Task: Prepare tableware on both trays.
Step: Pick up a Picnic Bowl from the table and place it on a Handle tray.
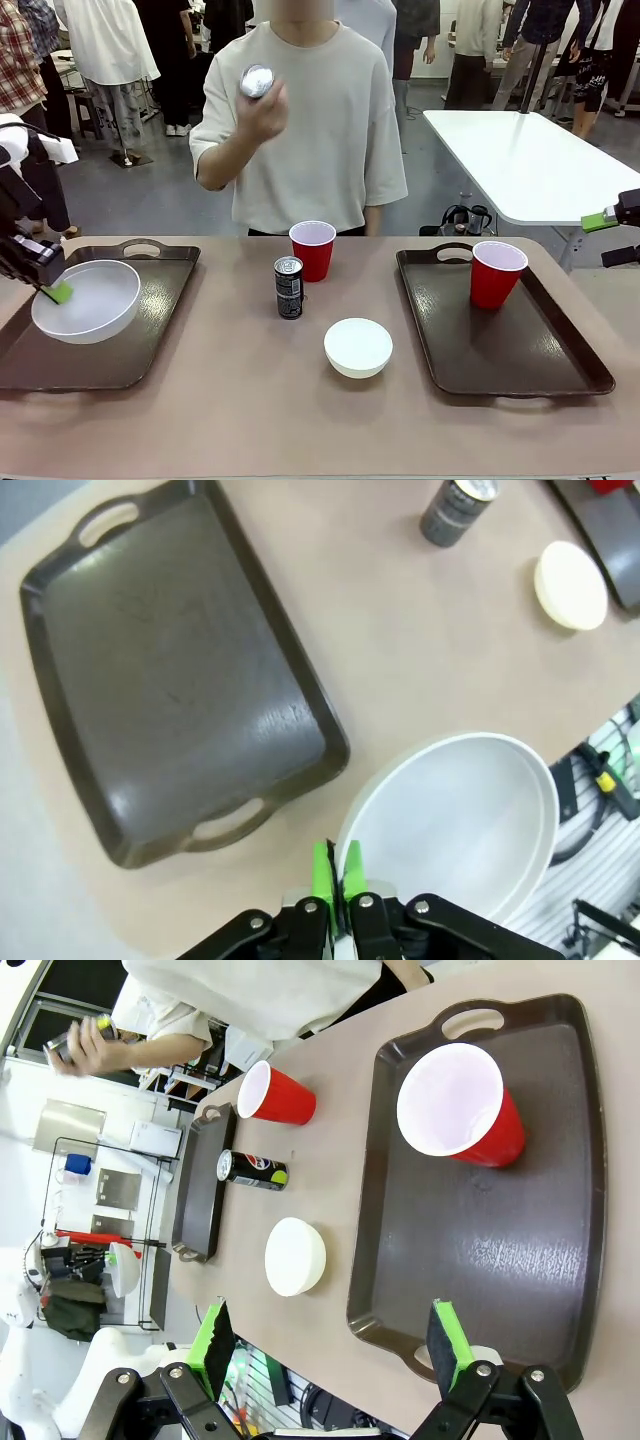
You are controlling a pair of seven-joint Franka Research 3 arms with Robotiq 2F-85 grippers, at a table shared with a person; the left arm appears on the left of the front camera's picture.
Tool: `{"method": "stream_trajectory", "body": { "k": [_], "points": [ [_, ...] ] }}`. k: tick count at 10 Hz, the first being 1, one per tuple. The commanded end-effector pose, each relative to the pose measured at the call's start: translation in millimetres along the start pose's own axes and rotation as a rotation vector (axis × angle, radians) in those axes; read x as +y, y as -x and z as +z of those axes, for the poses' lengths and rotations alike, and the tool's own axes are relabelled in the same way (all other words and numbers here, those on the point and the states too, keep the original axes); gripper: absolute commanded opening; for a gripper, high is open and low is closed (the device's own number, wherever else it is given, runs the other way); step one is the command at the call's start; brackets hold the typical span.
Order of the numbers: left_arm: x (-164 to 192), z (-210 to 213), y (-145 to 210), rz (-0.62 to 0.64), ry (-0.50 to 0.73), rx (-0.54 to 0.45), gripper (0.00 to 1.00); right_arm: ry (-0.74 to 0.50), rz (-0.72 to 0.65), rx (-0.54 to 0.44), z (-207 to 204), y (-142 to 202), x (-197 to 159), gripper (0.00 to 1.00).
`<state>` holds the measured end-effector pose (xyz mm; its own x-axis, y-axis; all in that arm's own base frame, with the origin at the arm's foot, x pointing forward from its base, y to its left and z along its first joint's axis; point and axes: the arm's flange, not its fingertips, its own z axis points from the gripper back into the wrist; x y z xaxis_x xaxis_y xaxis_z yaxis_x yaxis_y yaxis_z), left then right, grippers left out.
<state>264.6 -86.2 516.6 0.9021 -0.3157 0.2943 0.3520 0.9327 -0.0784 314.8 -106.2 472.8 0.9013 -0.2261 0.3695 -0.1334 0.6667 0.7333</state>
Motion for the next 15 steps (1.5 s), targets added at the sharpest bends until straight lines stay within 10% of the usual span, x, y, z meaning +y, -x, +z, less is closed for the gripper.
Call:
{"method": "stream_trajectory", "body": {
  "k": [1,7,11,15],
  "points": [
    [0,3,4,-0.006,0.013,0.007,0.04,-0.023,0.016,-0.010,-1,-2,-2,1.00],
    [2,-13,-22,0.029,0.001,0.007,0.04,-0.023,0.016,-0.010,-1,-2,-2,1.00],
    [-3,29,54,-0.089,0.047,-0.028,0.04,-0.023,0.016,-0.010,-1,-2,-2,1.00],
    [0,24,49,-0.069,0.027,-0.018,0.04,-0.023,0.016,-0.010,-1,-2,-2,1.00]
  ]
}}
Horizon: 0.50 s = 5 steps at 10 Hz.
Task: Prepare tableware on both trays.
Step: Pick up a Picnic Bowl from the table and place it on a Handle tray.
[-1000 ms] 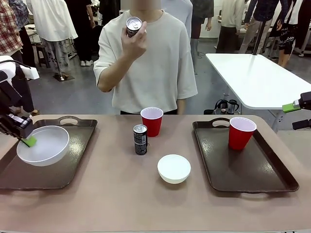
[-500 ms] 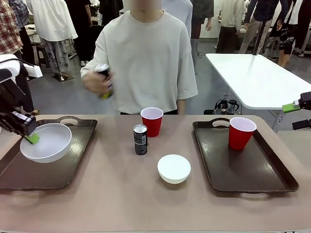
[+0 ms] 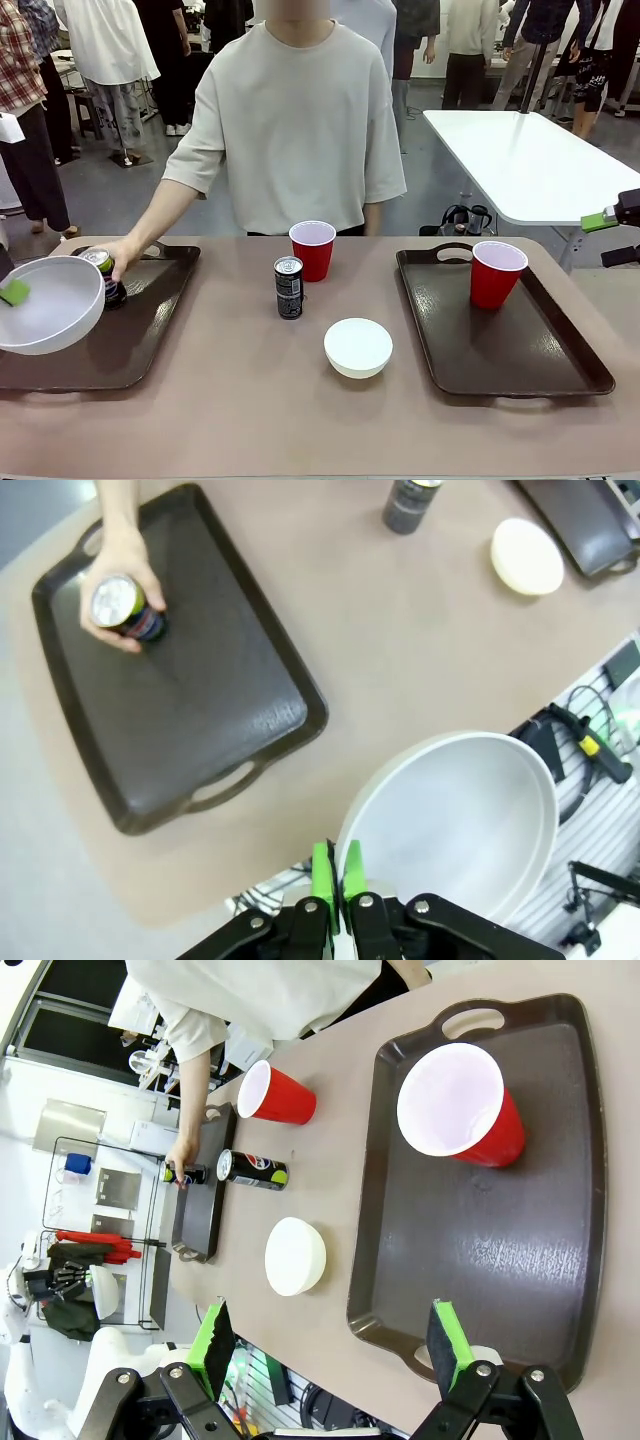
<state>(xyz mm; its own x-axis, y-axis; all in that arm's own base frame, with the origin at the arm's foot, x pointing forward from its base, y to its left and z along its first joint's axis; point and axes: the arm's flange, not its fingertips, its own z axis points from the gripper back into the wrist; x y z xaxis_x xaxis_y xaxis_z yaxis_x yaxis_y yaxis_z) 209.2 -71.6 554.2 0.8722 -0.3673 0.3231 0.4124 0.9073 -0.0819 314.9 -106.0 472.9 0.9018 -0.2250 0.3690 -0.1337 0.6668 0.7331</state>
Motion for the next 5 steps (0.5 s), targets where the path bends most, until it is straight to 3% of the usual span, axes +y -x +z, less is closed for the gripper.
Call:
{"method": "stream_trajectory", "body": {
  "k": [1,5],
  "points": [
    [10,-32,2,0.002,-0.009,0.008,0.04,-0.023,0.016,-0.011,-1,-2,-2,1.00],
    [53,-104,-56,0.109,-0.155,0.090,0.04,-0.023,0.016,-0.011,-1,-2,-2,1.00]
  ]
}}
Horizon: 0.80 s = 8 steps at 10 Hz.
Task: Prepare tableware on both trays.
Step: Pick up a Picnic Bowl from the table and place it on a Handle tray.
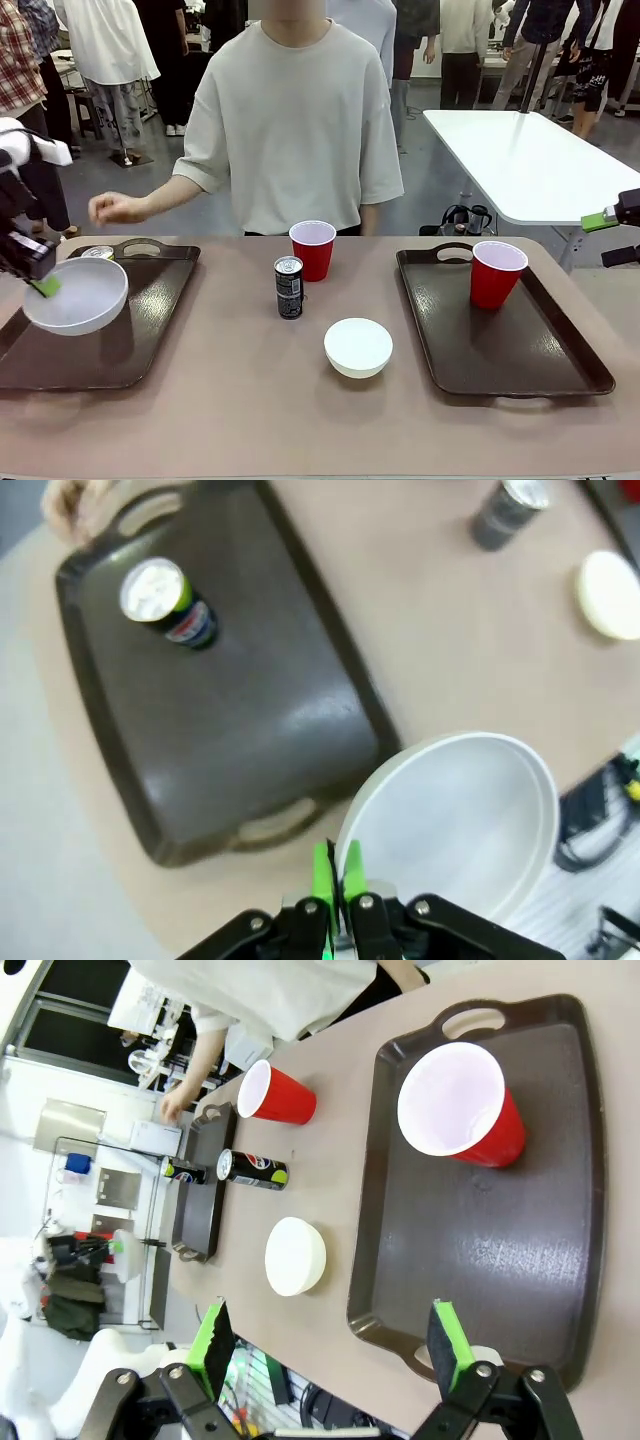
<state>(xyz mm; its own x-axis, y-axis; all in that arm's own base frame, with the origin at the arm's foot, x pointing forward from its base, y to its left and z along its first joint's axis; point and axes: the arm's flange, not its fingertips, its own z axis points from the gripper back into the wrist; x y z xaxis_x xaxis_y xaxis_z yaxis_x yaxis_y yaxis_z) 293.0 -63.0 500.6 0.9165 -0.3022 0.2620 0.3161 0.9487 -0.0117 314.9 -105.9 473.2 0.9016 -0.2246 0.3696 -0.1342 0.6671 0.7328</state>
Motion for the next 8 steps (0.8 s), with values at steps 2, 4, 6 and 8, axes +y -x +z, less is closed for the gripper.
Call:
{"method": "stream_trajectory", "body": {
  "k": [2,4,6,8],
  "points": [
    [6,-71,-15,0.046,-0.054,0.087,0.04,-0.024,0.015,-0.011,-1,-2,-2,1.00],
    [13,-104,-28,0.098,-0.047,0.090,0.04,-0.024,0.015,-0.011,-1,-2,-2,1.00],
    [23,-130,-37,0.168,-0.068,0.072,0.04,-0.024,0.015,-0.011,-1,-2,-2,1.00],
    [32,-146,-45,0.200,-0.066,0.075,0.04,-0.024,0.015,-0.011,-1,-2,-2,1.00]
  ]
}}
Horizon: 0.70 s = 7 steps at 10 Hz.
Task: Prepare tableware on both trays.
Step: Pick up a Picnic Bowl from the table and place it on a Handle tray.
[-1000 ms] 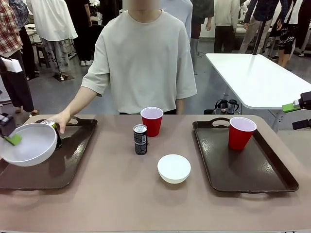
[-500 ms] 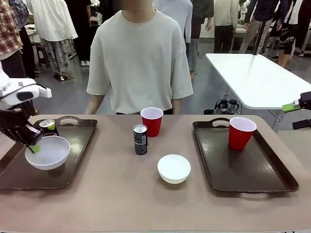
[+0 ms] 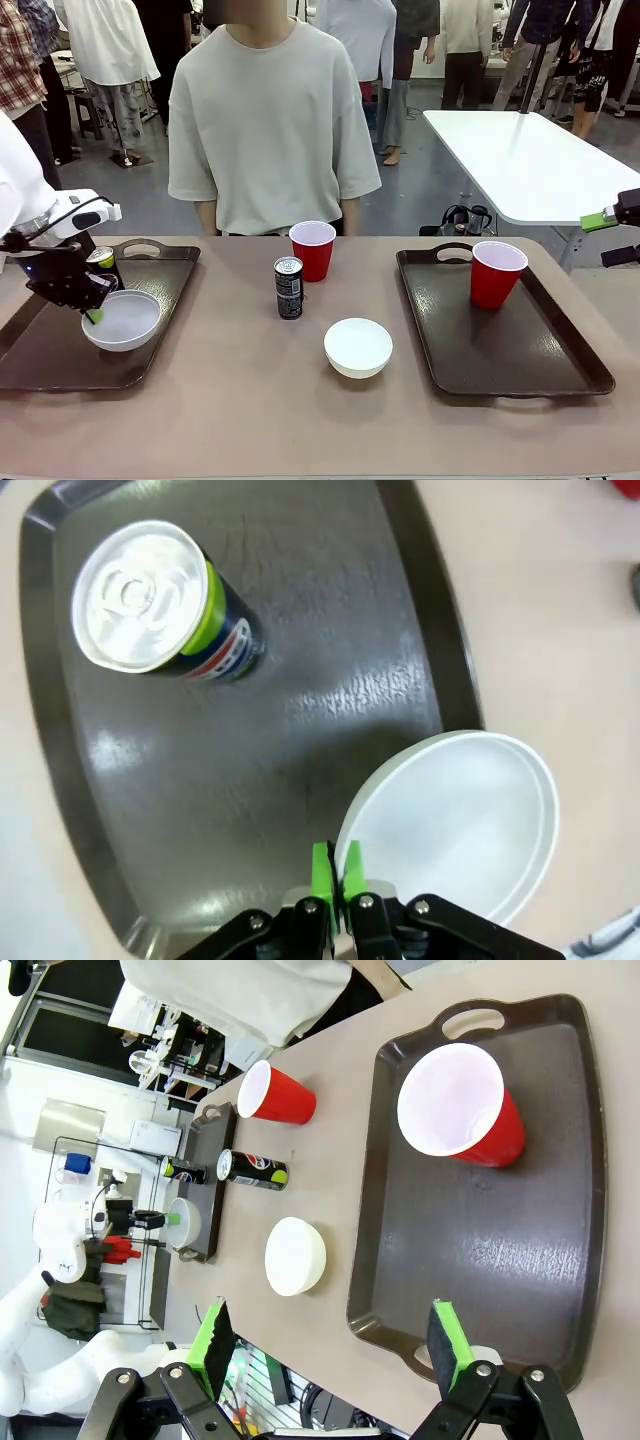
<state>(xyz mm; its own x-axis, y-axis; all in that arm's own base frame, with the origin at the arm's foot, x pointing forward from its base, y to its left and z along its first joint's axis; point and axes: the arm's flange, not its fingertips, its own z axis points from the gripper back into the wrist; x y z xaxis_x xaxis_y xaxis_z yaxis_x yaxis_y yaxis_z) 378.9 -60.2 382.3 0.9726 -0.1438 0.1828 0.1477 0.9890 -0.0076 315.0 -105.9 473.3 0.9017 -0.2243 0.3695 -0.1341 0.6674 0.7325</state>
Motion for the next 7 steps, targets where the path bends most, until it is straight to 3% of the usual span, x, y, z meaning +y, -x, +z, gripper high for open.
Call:
{"method": "stream_trajectory", "body": {
  "k": [1,5,6,7],
  "points": [
    [1,-17,-3,0.041,-0.032,0.007,0.04,-0.024,0.015,-0.011,-1,-2,-2,1.00],
    [11,-34,-13,0.090,-0.068,0.046,0.04,-0.024,0.015,-0.011,-1,-2,-2,1.00],
    [10,-29,-12,0.082,-0.057,0.040,0.64,-0.024,0.015,-0.011,-1,-2,-2,1.00],
    [9,-17,-11,0.077,-0.060,0.023,0.64,-0.024,0.015,-0.011,-1,-2,-2,1.00]
  ]
}}
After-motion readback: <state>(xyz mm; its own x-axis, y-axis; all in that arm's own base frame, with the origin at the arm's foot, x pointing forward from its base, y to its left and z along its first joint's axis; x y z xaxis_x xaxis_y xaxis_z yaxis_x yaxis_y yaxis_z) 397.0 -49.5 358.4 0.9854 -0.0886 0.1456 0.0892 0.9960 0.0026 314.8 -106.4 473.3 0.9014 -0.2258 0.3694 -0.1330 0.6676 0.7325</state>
